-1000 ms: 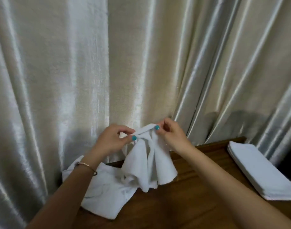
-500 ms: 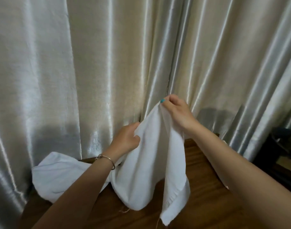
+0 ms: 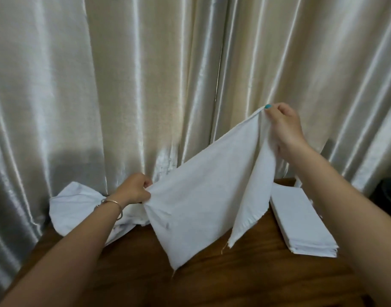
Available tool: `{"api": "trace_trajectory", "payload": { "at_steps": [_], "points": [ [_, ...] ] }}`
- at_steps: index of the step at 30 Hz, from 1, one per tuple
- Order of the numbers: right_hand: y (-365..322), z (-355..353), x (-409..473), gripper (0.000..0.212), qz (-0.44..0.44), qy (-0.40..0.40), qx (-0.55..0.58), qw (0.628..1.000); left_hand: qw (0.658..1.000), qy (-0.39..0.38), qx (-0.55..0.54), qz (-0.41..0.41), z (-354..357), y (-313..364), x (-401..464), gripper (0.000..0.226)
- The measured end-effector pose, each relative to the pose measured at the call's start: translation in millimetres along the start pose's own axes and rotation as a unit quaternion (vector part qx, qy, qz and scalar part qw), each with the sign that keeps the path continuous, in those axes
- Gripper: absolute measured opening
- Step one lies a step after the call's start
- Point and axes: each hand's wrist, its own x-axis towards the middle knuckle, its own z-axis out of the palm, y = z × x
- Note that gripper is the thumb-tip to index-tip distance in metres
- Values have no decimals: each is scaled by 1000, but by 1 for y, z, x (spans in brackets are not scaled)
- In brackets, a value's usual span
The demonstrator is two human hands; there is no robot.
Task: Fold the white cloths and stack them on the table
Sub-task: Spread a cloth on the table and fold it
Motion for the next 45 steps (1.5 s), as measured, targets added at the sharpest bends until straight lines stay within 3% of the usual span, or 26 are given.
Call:
{"api": "trace_trajectory", "payload": {
  "at_steps": [3,7,13,19,24,30,34,38,41,45],
  "points": [
    [12,-16,5,25,-16,-40,-53,998,999,37,-5,-16,5,-1,-12,36],
    [31,-38,11,17,-8,-53,-95,994,992,119,-34,-30,-8,6,-18,24],
    [55,-71,4,19,-2,-96,-311,945,967,236,-66,-66,-41,14,-27,19],
    [68,-80,-11,14,2,-75,-251,965,955,274,-50,-100,-71,50,-49,17],
    [64,-92,-13,20,15,-55,-233,971,946,300,-39,-118,-92,66,-75,37],
    [61,-104,-9,15,-14,-71,-298,952,977,186,-21,-105,-116,48,-85,27],
    [91,-100,-6,17,39,-149,-323,934,990,84,-4,-115,-100,33,-69,24],
    [144,-72,-5,26,118,-208,-385,891,991,-32,-9,-129,-51,16,-27,30],
    [191,-42,-6,33,152,-179,-441,867,983,-6,16,-181,1,-8,7,31],
    [239,-6,-7,22,119,-198,-516,825,968,42,-57,-240,54,-42,42,16]
  ]
}}
